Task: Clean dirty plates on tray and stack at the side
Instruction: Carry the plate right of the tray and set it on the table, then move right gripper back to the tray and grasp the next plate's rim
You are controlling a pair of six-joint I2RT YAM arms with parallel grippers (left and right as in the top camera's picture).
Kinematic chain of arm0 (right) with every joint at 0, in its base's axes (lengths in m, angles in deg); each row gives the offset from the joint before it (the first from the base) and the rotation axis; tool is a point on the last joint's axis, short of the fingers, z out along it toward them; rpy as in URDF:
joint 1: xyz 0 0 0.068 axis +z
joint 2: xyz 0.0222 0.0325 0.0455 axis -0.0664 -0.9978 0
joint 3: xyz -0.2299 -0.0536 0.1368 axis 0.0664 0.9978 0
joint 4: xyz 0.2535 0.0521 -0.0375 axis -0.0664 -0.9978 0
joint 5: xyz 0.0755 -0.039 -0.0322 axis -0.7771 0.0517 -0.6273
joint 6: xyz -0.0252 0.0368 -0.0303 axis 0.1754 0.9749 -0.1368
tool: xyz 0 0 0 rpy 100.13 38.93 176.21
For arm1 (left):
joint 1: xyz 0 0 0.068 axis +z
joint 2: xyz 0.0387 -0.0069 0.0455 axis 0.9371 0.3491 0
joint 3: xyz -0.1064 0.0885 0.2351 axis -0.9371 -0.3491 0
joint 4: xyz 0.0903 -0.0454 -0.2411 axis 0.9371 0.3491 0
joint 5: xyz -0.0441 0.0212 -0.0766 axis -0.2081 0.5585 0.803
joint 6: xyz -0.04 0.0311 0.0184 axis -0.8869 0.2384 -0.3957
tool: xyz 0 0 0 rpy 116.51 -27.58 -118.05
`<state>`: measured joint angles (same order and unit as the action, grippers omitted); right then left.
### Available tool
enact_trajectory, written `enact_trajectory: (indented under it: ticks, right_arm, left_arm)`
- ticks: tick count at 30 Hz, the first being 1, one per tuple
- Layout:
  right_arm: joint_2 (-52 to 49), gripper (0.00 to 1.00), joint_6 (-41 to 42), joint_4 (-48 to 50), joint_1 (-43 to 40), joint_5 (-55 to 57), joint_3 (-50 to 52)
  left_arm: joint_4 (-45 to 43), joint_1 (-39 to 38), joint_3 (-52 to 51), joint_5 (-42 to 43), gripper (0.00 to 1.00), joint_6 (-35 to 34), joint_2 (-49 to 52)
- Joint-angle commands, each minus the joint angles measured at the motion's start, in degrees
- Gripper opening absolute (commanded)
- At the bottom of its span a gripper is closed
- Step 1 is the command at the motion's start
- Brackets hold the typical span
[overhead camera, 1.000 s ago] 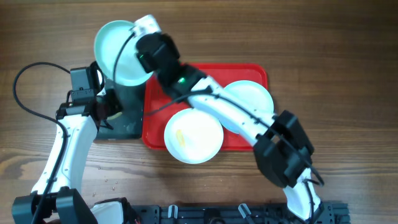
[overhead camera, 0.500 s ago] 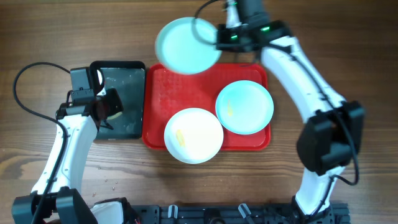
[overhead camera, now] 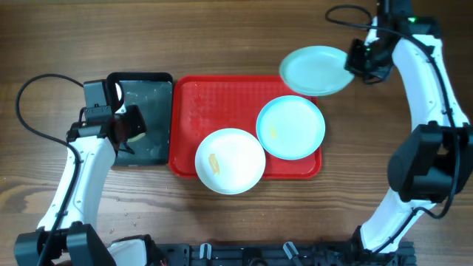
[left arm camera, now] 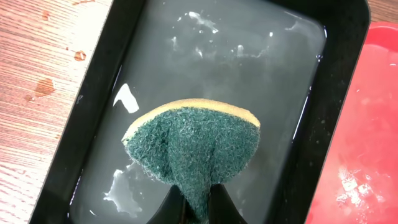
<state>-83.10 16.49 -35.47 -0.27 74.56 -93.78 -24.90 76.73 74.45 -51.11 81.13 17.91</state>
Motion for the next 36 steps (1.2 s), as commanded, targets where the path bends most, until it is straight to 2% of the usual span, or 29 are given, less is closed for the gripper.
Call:
enact_trajectory:
  ticks: [1,6,12,16,24,28,30,31,32,36]
  right_arm:
    - [0.94,0.04,-0.74,0.44,-3.10,3.06,2.64]
    - [0.83,0.04,0.72,4.09,-6.84,5.01,6.60]
    - [0.83,0.04,1.70,3.17,-10.97,8.76,6.71]
    - [0.57,0.04,1.66,1.01,-11.50,13.84,6.88]
    - [0.28,0.04,1.60,6.47,-11.47,13.94,15.45]
    - [0.31,0.05,0.02,6.75,-11.47,11.93,16.00]
    - [0.31,0.11,-1.88,7.34,-11.47,9.55,16.00]
    - [0.31,0.26,-1.88,7.85,-11.47,9.38,16.00]
    - [0.31,0.33,-2.84,7.91,-11.47,9.31,15.69]
    - [1.11,0.41,-7.32,3.82,-11.47,1.92,9.57]
  left_arm:
    - [-0.59,0.15,-0.15,1.38,0.05,-0.52,-1.42]
    - [-0.59,0.15,-0.15,1.36,0.05,-0.52,-1.42]
    - [-0.68,0.15,-0.15,1.36,0.05,-0.52,-1.42]
    - [-0.68,0.15,-0.15,1.38,0.05,-0.55,-1.42]
    - [-0.68,0.15,-0.15,1.38,0.05,-0.55,-1.42]
    - [-0.70,0.15,-0.15,1.38,0.05,-0.52,-1.42]
    - [-0.70,0.15,-0.15,1.38,0.05,-0.52,-1.42]
    - [-0.70,0.15,-0.15,1.38,0.05,-0.52,-1.42]
    - [-0.70,0.15,-0.15,1.38,0.05,-0.55,-1.42]
    - [-0.79,0.15,-0.15,1.38,0.05,-0.52,-1.42]
